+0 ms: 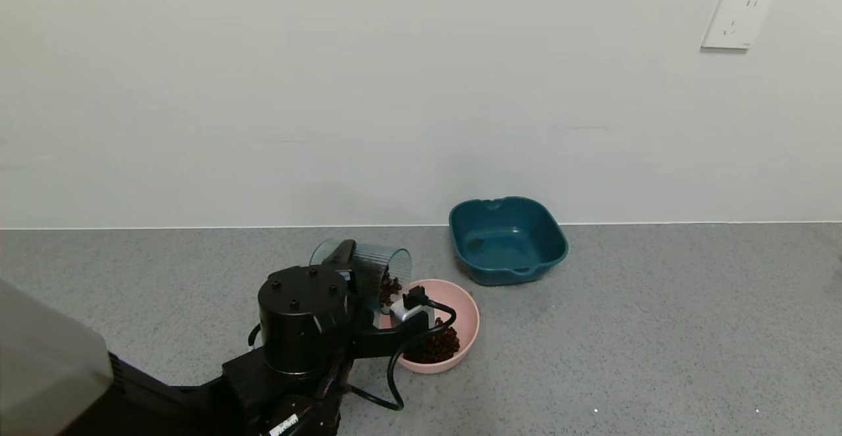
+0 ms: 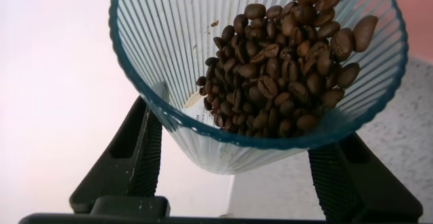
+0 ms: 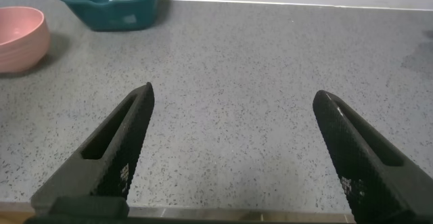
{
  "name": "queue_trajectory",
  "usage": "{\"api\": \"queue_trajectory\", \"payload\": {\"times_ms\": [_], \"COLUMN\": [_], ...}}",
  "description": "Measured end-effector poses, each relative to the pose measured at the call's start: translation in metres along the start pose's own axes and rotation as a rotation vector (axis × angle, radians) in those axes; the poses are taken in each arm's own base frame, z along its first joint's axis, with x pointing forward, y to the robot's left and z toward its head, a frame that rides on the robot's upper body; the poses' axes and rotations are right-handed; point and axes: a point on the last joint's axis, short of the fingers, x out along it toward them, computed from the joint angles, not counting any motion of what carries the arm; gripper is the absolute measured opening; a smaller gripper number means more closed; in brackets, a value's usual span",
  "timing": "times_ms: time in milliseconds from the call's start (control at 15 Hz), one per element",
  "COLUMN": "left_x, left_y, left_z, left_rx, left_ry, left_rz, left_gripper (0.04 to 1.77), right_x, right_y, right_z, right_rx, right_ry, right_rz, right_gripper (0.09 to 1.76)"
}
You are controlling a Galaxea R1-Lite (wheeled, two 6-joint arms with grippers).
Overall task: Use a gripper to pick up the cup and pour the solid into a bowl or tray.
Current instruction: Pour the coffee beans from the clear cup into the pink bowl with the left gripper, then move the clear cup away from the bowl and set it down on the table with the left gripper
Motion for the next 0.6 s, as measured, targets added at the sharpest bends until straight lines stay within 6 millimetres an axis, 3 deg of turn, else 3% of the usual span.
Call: {"api": "queue_trajectory", "payload": {"times_ms": [600], "left_x": [0.005], "left_y": [0.014], "left_z": [0.010], "left_rx": [-0.465], "left_ry": [-0.074], "left_rz": [0.017], "left_gripper": [1.26], "right_x": [0.000], "right_y": [0.000], "right_z": [0.000], "right_rx": [0.000], "right_ry": [0.000], "right_rz": [0.000], "right_gripper": [1.71]}}
